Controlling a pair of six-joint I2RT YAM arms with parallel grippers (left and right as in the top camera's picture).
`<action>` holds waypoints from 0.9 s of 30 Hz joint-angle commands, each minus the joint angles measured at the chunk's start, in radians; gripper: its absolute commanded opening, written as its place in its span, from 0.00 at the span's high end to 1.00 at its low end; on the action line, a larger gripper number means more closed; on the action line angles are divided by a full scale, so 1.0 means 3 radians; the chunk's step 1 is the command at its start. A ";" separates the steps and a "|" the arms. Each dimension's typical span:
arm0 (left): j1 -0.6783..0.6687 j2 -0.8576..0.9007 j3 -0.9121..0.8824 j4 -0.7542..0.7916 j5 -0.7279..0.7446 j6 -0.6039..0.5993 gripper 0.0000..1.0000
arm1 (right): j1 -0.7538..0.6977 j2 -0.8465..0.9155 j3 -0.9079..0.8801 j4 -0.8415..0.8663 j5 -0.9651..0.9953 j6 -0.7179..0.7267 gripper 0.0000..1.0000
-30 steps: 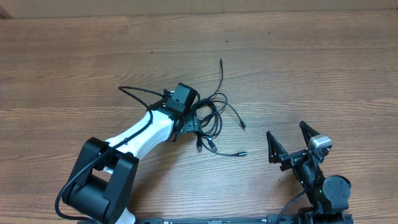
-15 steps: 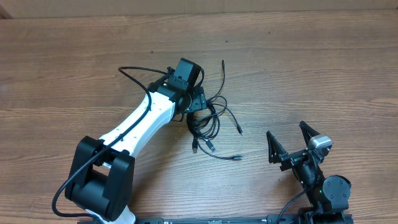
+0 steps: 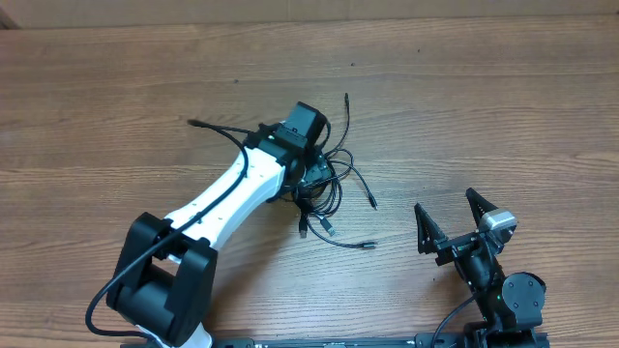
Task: Untangle cables
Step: 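Close the left gripper on the cable loops and pull them left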
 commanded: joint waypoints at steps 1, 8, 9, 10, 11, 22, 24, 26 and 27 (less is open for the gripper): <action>-0.0058 0.0109 0.0018 -0.0005 -0.0167 -0.0285 0.14 | -0.0006 -0.0033 -0.0034 0.0020 0.0023 0.0011 0.00; -0.0046 0.0278 0.0014 -0.0011 -0.0212 -0.0462 0.22 | -0.0006 -0.0033 -0.0034 0.0020 0.0023 0.0011 0.00; -0.0047 0.0313 0.0014 -0.0010 -0.0173 -0.0488 0.22 | -0.0006 -0.0033 -0.0034 0.0020 0.0023 0.0013 0.00; -0.0052 0.0345 0.0014 -0.0001 -0.0135 -0.0493 0.22 | -0.0006 -0.0033 -0.0034 0.0020 0.0023 0.0013 0.00; -0.0053 0.0366 0.0014 0.0005 -0.0117 -0.0528 0.22 | -0.0006 -0.0033 -0.0034 0.0020 0.0024 0.0011 0.00; -0.0056 0.0518 0.0013 0.0006 -0.0102 -0.0562 0.51 | -0.0006 -0.0033 -0.0034 0.0020 0.0024 0.0011 0.00; -0.0058 0.0556 0.0013 0.0006 -0.0085 -0.0562 0.58 | -0.0006 -0.0033 -0.0034 0.0020 0.0023 0.0013 0.00; -0.0058 0.0576 0.0013 0.0006 -0.0066 -0.0562 0.65 | -0.0006 -0.0033 -0.0034 0.0020 0.0023 0.0011 0.00; -0.0058 0.0577 0.0013 0.0005 -0.0066 -0.0561 0.67 | -0.0006 -0.0033 -0.0034 0.0020 0.0023 0.0011 0.00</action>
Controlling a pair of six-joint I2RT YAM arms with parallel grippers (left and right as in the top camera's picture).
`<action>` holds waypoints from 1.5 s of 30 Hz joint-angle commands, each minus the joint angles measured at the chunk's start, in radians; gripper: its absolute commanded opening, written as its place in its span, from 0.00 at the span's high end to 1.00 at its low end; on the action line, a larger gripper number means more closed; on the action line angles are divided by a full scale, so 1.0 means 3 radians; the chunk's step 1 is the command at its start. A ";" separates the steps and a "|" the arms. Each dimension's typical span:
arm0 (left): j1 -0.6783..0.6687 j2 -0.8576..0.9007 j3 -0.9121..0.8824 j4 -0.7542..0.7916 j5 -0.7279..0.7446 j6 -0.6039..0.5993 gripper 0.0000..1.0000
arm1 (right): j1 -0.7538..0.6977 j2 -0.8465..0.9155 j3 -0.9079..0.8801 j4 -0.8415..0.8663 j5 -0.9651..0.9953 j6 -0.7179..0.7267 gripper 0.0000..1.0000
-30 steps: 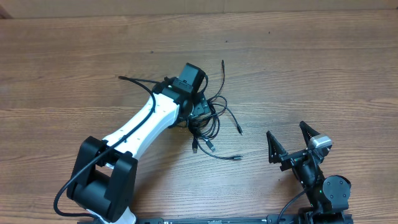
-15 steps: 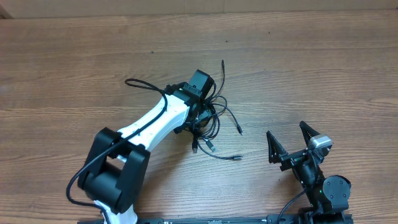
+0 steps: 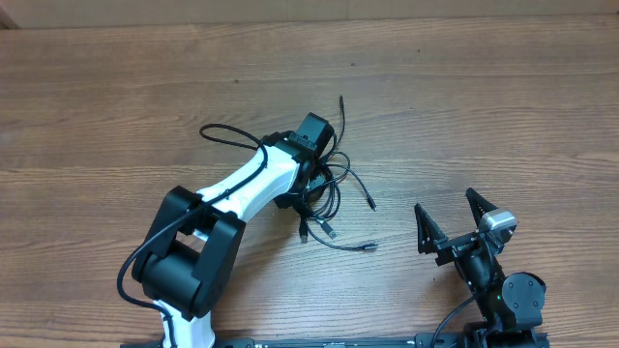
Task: Untangle cables
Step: 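Close the left gripper on the cable loops and pull them left, then lift the gripped cable bundle upward with the left gripper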
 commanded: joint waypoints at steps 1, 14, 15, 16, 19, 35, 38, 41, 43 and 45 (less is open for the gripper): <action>-0.0013 0.0085 0.0014 -0.0010 0.0029 -0.0029 0.69 | -0.0006 -0.0033 -0.0034 0.0020 0.0024 0.0011 0.00; 0.0000 0.0083 0.0024 -0.0008 0.0029 -0.0011 0.96 | -0.0006 -0.0033 -0.0034 0.0020 0.0024 0.0011 0.00; 0.0004 0.0078 0.0032 -0.0005 0.0023 0.0022 0.96 | -0.0006 -0.0033 -0.0034 0.0020 0.0024 0.0011 0.00; 0.0004 0.0069 0.0047 -0.0008 0.0017 0.0075 0.96 | -0.0006 -0.0033 -0.0034 0.0020 0.0024 0.0011 0.00; 0.0008 0.0034 0.0117 -0.0008 0.0015 0.0303 0.96 | -0.0006 -0.0033 -0.0034 0.0020 0.0025 0.0013 0.00; 0.0015 -0.0237 0.1076 -0.0373 0.0154 0.2534 0.96 | -0.0006 -0.0033 -0.0034 0.0020 0.0024 0.0011 0.00; 0.0015 -0.0258 0.1354 -0.0670 0.0154 0.3037 0.96 | -0.0006 -0.0033 -0.0034 0.0020 0.0024 0.0013 0.00; 0.0015 -0.0259 0.1567 -0.0932 0.0153 0.3498 0.96 | -0.0006 -0.0033 -0.0034 0.0020 0.0024 0.0011 0.00; 0.0015 -0.0261 0.1659 -0.1057 0.0153 0.3695 0.96 | -0.0006 -0.0033 -0.0034 0.0020 0.0024 0.0013 0.00; 0.0015 -0.0264 0.1719 -0.1143 0.0155 0.3824 0.96 | -0.0006 -0.0033 -0.0034 0.0020 0.0024 0.0011 0.00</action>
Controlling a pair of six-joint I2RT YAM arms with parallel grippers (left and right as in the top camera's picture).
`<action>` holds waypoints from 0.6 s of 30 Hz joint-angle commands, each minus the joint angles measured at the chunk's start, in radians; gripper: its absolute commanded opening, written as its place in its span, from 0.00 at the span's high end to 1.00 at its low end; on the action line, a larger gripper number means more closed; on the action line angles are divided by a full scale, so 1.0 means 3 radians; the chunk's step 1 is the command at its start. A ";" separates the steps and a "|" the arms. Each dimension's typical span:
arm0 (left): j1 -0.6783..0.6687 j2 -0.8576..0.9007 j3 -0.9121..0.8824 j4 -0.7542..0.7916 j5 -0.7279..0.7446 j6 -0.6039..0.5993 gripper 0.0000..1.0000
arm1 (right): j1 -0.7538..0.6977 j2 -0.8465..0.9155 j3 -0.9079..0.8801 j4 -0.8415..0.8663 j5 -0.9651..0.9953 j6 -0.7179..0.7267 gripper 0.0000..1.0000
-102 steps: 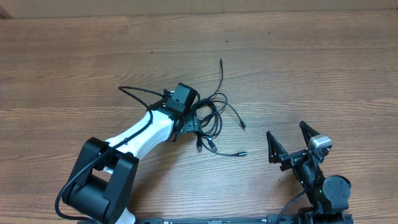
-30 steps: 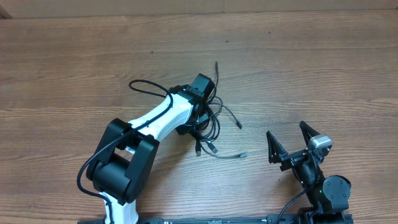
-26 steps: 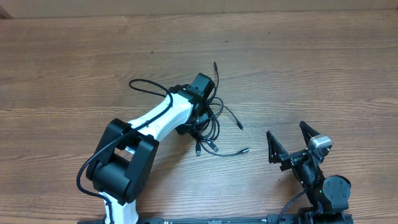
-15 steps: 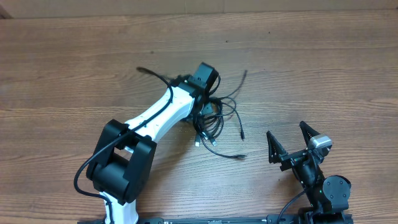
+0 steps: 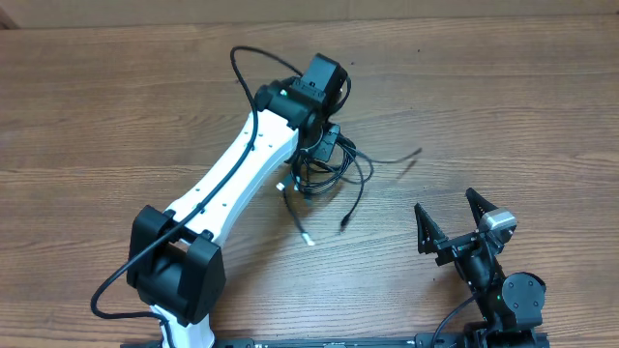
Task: Untangle cables
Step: 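Lift the gripped cable bundle upward with the left gripper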
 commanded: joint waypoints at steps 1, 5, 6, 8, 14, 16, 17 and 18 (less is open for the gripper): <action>0.0014 -0.0142 0.0209 -0.0130 0.0043 0.0674 0.96 | -0.0006 -0.0033 -0.0034 0.0020 0.0024 0.0010 0.00; 0.0014 -0.0174 0.0211 -0.0239 0.0127 0.1021 0.96 | -0.0006 -0.0033 -0.0034 0.0022 0.0024 0.0011 0.00; 0.0014 -0.0179 0.0211 -0.0257 0.0170 0.1096 0.96 | -0.0006 -0.0033 -0.0034 0.0022 0.0024 0.0011 0.00; 0.0014 -0.0188 0.0211 -0.0287 0.0270 0.1278 0.96 | -0.0006 -0.0033 -0.0034 0.0025 0.0039 0.0010 0.00; 0.0014 -0.0225 0.0214 -0.0287 0.0318 0.1390 0.96 | -0.0006 -0.0033 -0.0034 0.0262 -0.0132 0.0036 0.00; 0.0014 -0.0239 0.0214 -0.0289 0.0315 0.1390 0.96 | -0.0006 -0.0033 -0.0032 0.0379 -0.0195 0.0038 0.00; 0.0014 -0.0242 0.0214 -0.0291 0.0317 0.1389 0.96 | -0.0006 -0.0033 -0.0019 0.0397 -0.0205 0.0042 0.00; 0.0014 -0.0245 0.0214 -0.0294 0.0318 0.1387 0.96 | -0.0006 -0.0033 0.0010 0.0389 -0.0201 0.0098 0.00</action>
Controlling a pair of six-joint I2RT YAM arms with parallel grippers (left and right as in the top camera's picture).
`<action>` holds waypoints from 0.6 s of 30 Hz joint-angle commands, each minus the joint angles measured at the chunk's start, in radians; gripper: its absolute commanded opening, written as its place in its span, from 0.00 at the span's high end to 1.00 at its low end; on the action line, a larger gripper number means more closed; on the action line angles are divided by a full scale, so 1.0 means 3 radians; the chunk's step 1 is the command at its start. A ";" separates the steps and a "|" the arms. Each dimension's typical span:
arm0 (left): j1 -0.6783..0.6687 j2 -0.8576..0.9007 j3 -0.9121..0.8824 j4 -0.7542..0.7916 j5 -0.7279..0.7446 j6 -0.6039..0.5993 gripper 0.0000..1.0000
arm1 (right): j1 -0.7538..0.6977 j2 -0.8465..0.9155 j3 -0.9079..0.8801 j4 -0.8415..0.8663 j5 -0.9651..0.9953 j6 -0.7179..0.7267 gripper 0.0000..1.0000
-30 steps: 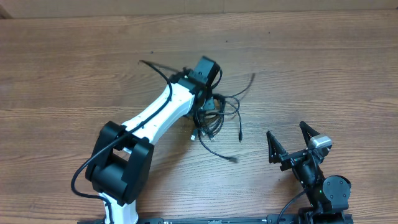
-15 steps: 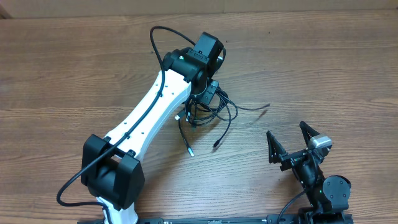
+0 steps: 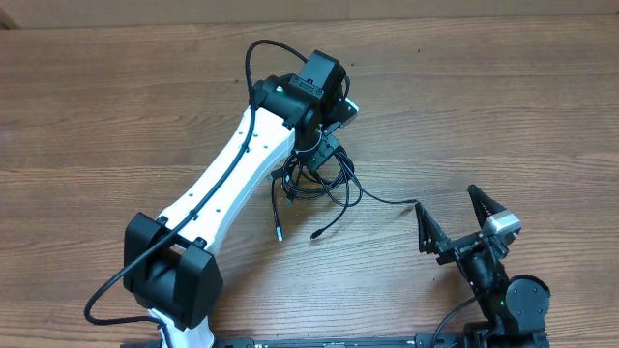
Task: Untangle cables
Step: 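Lift the gripped cable bundle upward with the left gripper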
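Observation:
A tangle of thin black cables (image 3: 317, 172) hangs in a bunch under my left gripper (image 3: 332, 124), which is shut on its top and mostly hidden beneath the black wrist. Loose plug ends trail onto the table at the near left (image 3: 280, 233) and near middle (image 3: 314, 235). One strand (image 3: 392, 201) runs right, ending near my right gripper (image 3: 453, 218). That gripper stands open at the near right with nothing between its fingers (image 3: 423, 230).
The white left arm (image 3: 232, 184) slants from its base at the near left up to the middle of the wooden table (image 3: 503, 106). Its own black supply cable (image 3: 259, 53) loops up behind the wrist. Bare wood lies around the bundle.
The bundle swung under the left gripper. The long strand that stuck out to the right higher up now lies lower, reaching toward the right gripper. Both dangling ends have shifted left. The wrist barely moved.
My left gripper was down on the cable pile at the table's middle, with plug ends spread out on the near side. It stayed low there a moment later. Then it was farther back with the bundle drawn up beneath it, ends dangling, as it hangs now.

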 commanded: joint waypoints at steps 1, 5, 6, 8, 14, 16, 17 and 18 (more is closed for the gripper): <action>0.0014 -0.0168 0.0108 -0.0017 0.0083 0.0113 0.96 | -0.0006 -0.0032 0.0036 0.0019 -0.0093 0.0132 0.00; 0.0013 -0.0170 0.0108 -0.0118 0.0114 0.0108 0.96 | -0.0006 -0.0032 0.0175 -0.0033 -0.0093 0.0275 0.00; 0.0013 -0.0170 0.0108 -0.0146 0.0112 0.0084 0.96 | -0.0006 -0.0032 0.0238 -0.0090 -0.0097 0.0286 0.00; 0.0014 -0.0170 0.0108 -0.0181 0.0113 0.0058 0.96 | -0.0006 -0.0032 0.0366 -0.0270 -0.0104 0.0286 0.00; 0.0014 -0.0170 0.0108 -0.0237 0.0264 0.0058 0.96 | -0.0006 0.0076 0.0895 -0.0971 -0.0104 0.0284 0.00; 0.0014 -0.0170 0.0108 -0.0258 0.0314 0.0058 0.96 | -0.0006 0.0168 0.1086 -0.1155 -0.0103 0.0281 0.00; 0.0014 -0.0170 0.0108 -0.0262 0.0329 0.0057 0.96 | -0.0006 0.0230 0.1191 -0.1245 -0.0103 0.0272 0.00; 0.0014 -0.0170 0.0108 -0.0262 0.0381 0.0050 0.96 | -0.0006 0.0361 0.1366 -0.1390 -0.0103 0.0268 0.00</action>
